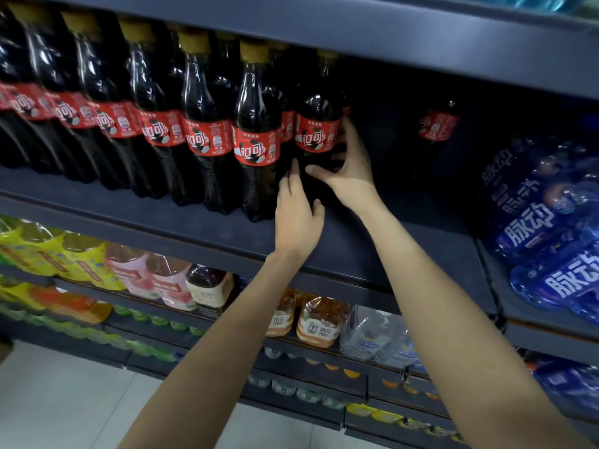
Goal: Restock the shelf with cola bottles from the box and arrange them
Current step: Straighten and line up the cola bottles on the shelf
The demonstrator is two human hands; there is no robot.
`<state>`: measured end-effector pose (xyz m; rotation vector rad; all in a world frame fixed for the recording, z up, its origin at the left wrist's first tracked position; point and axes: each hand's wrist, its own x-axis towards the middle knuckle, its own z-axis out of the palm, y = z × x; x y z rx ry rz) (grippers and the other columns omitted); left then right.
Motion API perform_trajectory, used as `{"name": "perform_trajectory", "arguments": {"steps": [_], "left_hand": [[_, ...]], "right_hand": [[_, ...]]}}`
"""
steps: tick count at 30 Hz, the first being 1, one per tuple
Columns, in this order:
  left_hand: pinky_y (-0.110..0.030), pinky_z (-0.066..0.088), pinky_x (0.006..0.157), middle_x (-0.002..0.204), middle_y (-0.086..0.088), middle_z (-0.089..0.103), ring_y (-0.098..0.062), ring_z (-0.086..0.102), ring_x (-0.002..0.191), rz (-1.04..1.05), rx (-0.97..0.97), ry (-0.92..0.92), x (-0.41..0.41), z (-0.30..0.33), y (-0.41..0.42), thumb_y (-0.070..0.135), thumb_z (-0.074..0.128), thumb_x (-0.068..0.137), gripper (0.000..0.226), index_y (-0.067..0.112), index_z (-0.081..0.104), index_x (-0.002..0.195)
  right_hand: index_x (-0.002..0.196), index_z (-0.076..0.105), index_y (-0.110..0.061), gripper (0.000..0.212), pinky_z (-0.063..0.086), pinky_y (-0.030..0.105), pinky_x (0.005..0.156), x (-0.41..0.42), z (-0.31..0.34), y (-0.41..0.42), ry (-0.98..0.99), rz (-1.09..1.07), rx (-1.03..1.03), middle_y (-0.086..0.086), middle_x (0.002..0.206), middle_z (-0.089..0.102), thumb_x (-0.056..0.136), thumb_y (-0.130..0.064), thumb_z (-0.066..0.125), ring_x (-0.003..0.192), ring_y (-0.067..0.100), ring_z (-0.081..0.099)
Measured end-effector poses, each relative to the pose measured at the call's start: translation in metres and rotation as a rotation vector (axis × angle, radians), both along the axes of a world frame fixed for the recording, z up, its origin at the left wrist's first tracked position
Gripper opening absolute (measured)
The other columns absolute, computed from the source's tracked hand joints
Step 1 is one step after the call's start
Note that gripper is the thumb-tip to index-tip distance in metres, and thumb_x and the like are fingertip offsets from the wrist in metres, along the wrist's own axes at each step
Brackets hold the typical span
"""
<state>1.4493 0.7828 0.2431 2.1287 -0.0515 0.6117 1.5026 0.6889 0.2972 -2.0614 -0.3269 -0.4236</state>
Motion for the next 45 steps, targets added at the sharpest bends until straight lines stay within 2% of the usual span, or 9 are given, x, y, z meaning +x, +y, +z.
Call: {"name": "perform_trajectory", "arguments": {"steps": [9, 14, 18, 22, 31, 35, 38, 42, 45], "left_hand": [[-0.051, 0.043, 0.1, 0.148, -0.013, 0.028, -0.04, 0.045, 0.122, -0.042, -0.014, -0.011, 0.0, -0.007, 0.0, 0.008, 0.055, 0.087, 0.078, 0.015, 0.011, 0.151], [-0.019, 0.035, 0.089, 0.135, -0.01, 0.043, -0.023, 0.042, 0.126, 0.058, 0.062, -0.207, -0.015, 0.001, -0.006, 0.012, 0.058, 0.088, 0.054, 0.009, 0.039, 0.138], [-0.021, 0.042, 0.079, 0.114, -0.004, 0.058, -0.02, 0.052, 0.108, -0.066, 0.232, -0.321, -0.007, 0.006, -0.027, 0.023, 0.052, 0.091, 0.034, 0.013, 0.055, 0.123], [-0.043, 0.051, 0.083, 0.117, -0.007, 0.059, -0.026, 0.053, 0.11, -0.169, 0.356, -0.152, 0.022, 0.006, -0.047, 0.021, 0.052, 0.092, 0.037, 0.014, 0.052, 0.127], [-0.02, 0.042, 0.092, 0.14, -0.005, 0.043, -0.005, 0.045, 0.114, -0.341, -0.113, 0.043, 0.015, 0.03, -0.043, 0.026, 0.061, 0.091, 0.062, 0.017, 0.03, 0.145], [-0.029, 0.048, 0.096, 0.141, 0.001, 0.042, -0.007, 0.048, 0.119, -0.378, -0.177, -0.022, -0.01, 0.04, -0.024, 0.029, 0.061, 0.091, 0.062, 0.023, 0.03, 0.144], [-0.029, 0.051, 0.093, 0.136, 0.005, 0.046, -0.006, 0.052, 0.115, -0.34, -0.108, -0.08, -0.028, 0.042, -0.007, 0.03, 0.06, 0.092, 0.055, 0.024, 0.036, 0.141], [-0.02, 0.045, 0.094, 0.134, 0.001, 0.048, 0.0, 0.047, 0.113, -0.197, 0.052, -0.157, -0.044, 0.037, 0.02, 0.029, 0.054, 0.095, 0.055, 0.019, 0.033, 0.145], [-0.023, 0.044, 0.094, 0.133, -0.002, 0.05, -0.008, 0.05, 0.117, -0.118, 0.206, -0.216, -0.049, 0.037, 0.042, 0.028, 0.052, 0.096, 0.053, 0.015, 0.035, 0.145]], "right_hand": [[0.141, 0.035, -0.019, 0.08, 0.049, 0.029, 0.092, -0.012, -0.005, -0.013, -0.053, -0.019, -0.002, 0.002, 0.125, 0.054, 0.074, -0.023, 0.079, 0.11, 0.013, 0.054], [0.121, 0.056, -0.014, 0.041, 0.048, 0.037, 0.087, -0.02, -0.02, -0.076, -0.256, -0.386, 0.027, 0.001, 0.108, 0.061, 0.083, -0.024, 0.067, 0.101, 0.016, 0.056], [0.141, 0.034, -0.013, 0.079, 0.035, 0.044, 0.103, 0.008, -0.016, -0.116, -0.109, -0.649, -0.033, 0.016, 0.137, 0.042, 0.076, -0.034, 0.073, 0.125, 0.034, 0.038], [0.15, 0.004, -0.019, 0.107, 0.028, 0.047, 0.109, 0.038, -0.012, -0.126, 0.064, -0.56, -0.012, 0.019, 0.152, 0.022, 0.074, -0.036, 0.077, 0.138, 0.036, 0.026], [0.144, 0.023, -0.012, 0.091, 0.036, 0.019, 0.095, -0.003, -0.014, -0.117, 0.05, -0.197, 0.192, 0.004, 0.135, 0.051, 0.074, -0.015, 0.079, 0.121, 0.012, 0.047], [0.144, 0.024, -0.014, 0.09, 0.044, 0.019, 0.093, -0.047, -0.022, -0.084, 0.052, -0.055, 0.248, -0.006, 0.121, 0.055, 0.073, -0.017, 0.081, 0.115, 0.008, 0.053], [0.145, 0.023, -0.015, 0.09, 0.045, 0.014, 0.093, -0.062, -0.022, -0.055, 0.039, 0.011, 0.219, -0.005, 0.124, 0.056, 0.074, -0.016, 0.079, 0.116, 0.007, 0.053], [0.148, 0.016, -0.015, 0.092, 0.044, 0.039, 0.105, -0.069, -0.023, -0.017, 0.045, 0.073, 0.215, 0.006, 0.137, 0.049, 0.078, -0.013, 0.076, 0.127, 0.016, 0.047], [0.148, 0.014, -0.011, 0.09, 0.039, 0.037, 0.108, -0.071, -0.024, 0.003, 0.016, 0.099, 0.186, 0.009, 0.141, 0.044, 0.081, -0.013, 0.073, 0.131, 0.017, 0.042]]}}
